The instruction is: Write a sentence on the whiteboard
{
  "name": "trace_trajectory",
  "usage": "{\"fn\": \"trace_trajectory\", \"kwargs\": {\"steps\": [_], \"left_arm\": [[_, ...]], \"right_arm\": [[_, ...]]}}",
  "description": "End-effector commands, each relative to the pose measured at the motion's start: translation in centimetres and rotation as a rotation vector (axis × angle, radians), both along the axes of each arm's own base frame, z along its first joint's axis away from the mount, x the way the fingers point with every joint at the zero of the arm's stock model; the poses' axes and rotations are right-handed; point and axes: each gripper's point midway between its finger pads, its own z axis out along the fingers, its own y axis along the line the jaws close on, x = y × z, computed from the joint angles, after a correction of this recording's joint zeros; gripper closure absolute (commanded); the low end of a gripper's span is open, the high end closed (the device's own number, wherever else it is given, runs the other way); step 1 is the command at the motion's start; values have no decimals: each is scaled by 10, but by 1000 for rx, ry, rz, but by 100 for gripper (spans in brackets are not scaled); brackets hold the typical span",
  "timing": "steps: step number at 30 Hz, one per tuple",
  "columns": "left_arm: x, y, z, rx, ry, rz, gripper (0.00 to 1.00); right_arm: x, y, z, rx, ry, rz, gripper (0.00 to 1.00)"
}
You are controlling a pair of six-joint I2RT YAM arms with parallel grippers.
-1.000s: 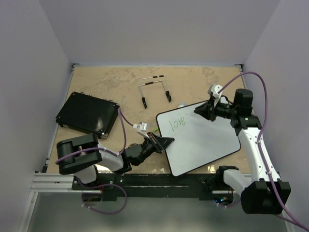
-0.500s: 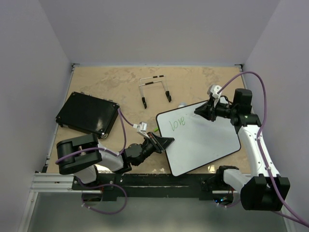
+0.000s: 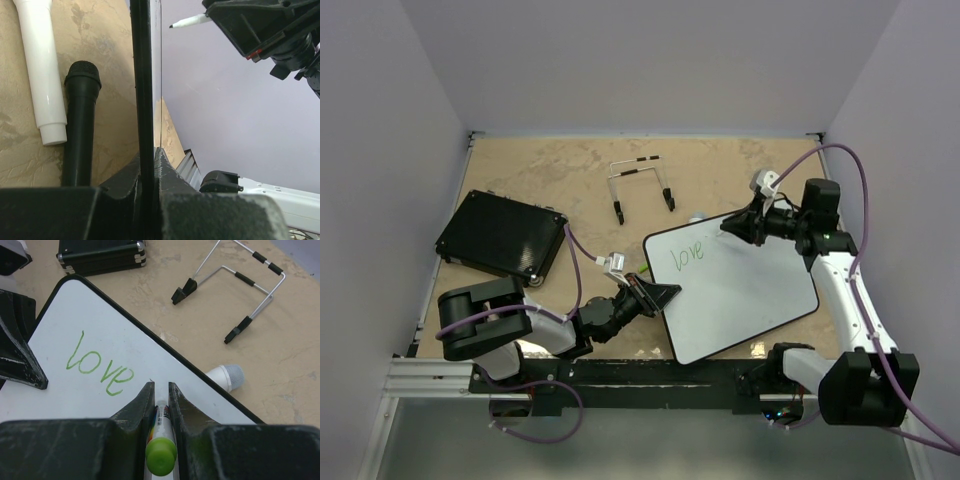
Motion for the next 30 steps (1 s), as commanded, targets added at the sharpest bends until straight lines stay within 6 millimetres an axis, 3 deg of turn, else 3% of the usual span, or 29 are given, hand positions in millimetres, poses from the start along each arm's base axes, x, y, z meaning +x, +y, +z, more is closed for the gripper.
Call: {"fn": "trace_trajectory", "kwargs": {"steps": [1, 13, 30], "left_arm": [[3, -4, 41, -95, -125, 12, 100], [3, -6, 43, -95, -132, 5, 100], [3, -9, 45, -91, -139, 0, 100]], "right_arm": [[5, 6, 35, 55, -101, 11, 100], [20, 5, 25, 54, -64, -41, 100], [20, 4, 1, 6, -6, -33, 100]]}}
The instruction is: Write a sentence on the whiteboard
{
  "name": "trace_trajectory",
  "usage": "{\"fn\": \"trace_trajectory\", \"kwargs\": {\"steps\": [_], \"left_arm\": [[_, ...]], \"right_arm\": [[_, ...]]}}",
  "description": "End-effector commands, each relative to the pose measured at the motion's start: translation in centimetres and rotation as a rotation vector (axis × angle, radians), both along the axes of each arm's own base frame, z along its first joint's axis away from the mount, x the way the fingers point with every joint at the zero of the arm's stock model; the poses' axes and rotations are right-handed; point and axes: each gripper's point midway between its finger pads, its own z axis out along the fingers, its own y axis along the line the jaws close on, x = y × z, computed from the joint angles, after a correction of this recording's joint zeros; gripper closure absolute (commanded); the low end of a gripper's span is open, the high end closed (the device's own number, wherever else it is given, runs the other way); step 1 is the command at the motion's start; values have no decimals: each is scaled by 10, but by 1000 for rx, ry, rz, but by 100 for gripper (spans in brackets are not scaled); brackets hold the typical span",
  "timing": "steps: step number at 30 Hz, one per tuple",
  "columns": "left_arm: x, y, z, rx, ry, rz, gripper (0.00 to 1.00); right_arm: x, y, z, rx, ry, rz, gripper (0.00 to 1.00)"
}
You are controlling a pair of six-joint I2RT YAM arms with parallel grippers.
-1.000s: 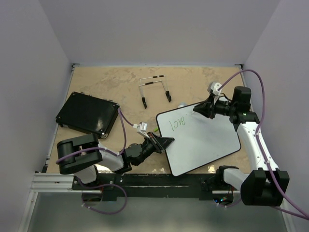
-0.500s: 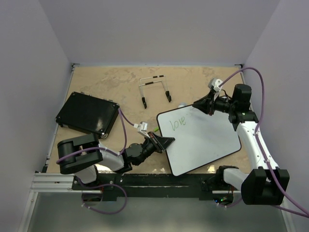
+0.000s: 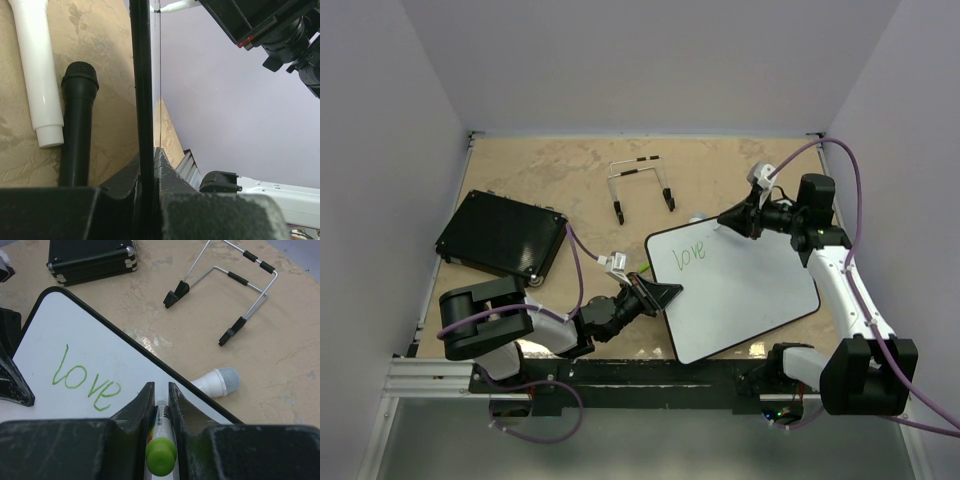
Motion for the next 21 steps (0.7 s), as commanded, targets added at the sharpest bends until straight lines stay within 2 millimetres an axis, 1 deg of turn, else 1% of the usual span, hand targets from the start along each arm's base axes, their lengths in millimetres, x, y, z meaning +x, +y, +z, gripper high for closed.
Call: {"fn": "trace_trajectory", "kwargs": {"steps": [1, 6, 21], "left_arm": [[3, -5, 44, -91, -134, 6, 100], [3, -4, 43, -89, -134, 8, 100], [3, -4, 43, -89, -134, 11, 100]], "right_arm": [[-1, 0, -2, -25, -12, 12, 100], [-5, -1, -6, -50, -9, 34, 100], [-33, -2, -21, -117, 29, 120, 100]]}}
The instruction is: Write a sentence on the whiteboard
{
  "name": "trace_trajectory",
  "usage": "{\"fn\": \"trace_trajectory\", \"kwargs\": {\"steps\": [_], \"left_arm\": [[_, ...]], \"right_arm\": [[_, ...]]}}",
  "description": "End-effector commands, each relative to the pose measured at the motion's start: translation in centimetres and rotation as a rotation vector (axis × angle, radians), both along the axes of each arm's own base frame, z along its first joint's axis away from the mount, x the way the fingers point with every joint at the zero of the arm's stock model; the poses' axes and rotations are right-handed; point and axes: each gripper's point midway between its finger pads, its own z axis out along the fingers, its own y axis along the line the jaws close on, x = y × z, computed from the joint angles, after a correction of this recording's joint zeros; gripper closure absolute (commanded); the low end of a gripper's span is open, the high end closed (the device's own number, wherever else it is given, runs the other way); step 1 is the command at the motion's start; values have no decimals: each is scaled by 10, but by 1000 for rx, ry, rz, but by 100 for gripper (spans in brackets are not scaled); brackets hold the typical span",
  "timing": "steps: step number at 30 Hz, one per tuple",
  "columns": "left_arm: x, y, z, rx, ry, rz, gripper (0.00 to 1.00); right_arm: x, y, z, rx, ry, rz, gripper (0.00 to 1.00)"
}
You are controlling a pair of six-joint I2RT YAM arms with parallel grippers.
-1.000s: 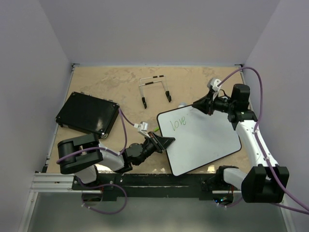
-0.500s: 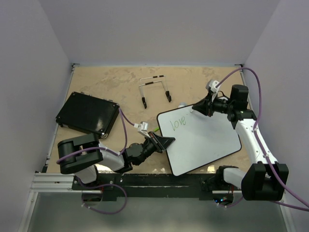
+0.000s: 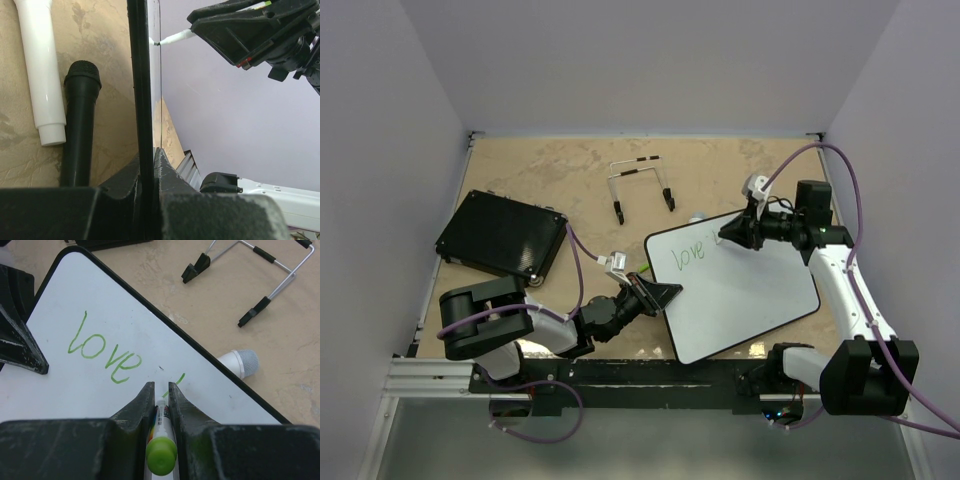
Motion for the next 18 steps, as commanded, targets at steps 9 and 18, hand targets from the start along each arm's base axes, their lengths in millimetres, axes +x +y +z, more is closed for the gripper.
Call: {"fn": "trace_trajectory", "kwargs": {"steps": [9, 18], "left_arm": [[2, -4, 43, -88, -145, 5, 100], [2, -2, 43, -89, -143, 6, 100]], "right_arm": [[-10, 3, 11, -12, -19, 52, 100], [11, 0, 24, 13, -61, -32, 100]]}}
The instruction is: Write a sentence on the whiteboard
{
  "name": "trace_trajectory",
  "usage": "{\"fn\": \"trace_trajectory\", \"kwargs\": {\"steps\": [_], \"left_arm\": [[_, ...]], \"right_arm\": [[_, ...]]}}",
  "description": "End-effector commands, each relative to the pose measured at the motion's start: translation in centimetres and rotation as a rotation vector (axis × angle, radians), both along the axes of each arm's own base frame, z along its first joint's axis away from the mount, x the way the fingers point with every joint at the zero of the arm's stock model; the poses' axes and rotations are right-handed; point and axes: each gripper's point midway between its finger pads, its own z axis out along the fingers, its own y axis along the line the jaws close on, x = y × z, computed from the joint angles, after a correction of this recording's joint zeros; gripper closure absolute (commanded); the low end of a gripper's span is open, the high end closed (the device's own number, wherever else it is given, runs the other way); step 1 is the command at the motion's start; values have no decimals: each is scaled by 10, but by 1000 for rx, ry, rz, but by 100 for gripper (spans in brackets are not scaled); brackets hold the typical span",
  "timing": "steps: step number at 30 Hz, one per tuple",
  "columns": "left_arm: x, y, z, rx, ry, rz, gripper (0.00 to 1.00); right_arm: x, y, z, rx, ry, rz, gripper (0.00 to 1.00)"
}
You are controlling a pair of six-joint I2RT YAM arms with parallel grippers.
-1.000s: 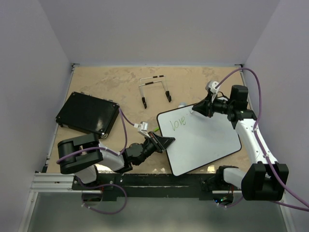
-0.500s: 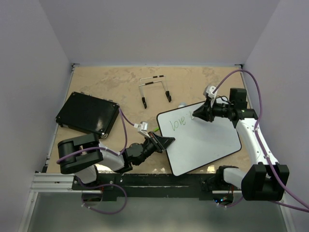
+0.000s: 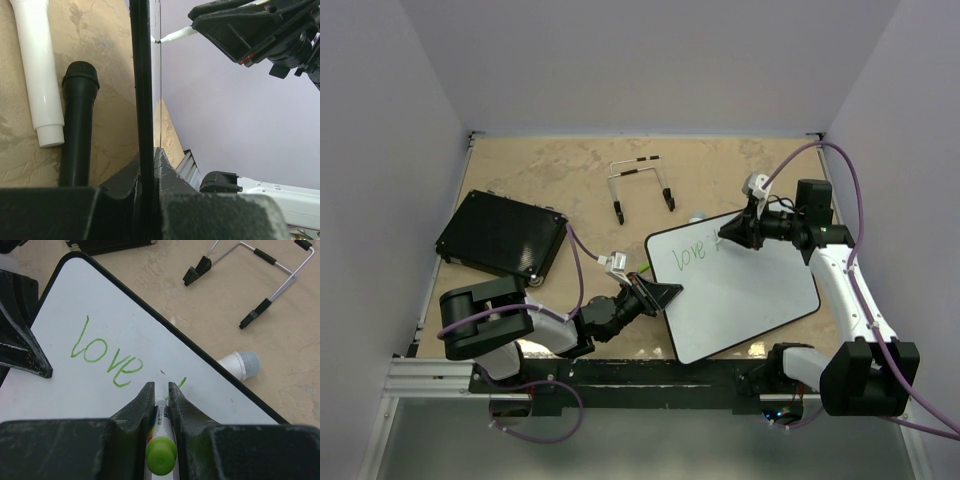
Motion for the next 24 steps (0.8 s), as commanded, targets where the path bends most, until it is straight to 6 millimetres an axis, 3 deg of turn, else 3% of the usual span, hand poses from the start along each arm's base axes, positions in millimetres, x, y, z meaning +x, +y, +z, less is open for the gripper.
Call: {"fn": "trace_trajectory", "kwargs": {"steps": [1, 11, 24], "left_arm": [[2, -2, 42, -91, -136, 8, 100], [2, -1, 41, -93, -134, 8, 100], [2, -2, 44, -94, -139, 9, 100]], "right_arm": [[16, -1, 21, 7, -80, -44, 100], [25, -10, 14, -33, -69, -112, 100], [2, -10, 1, -91, -41, -24, 100]]}}
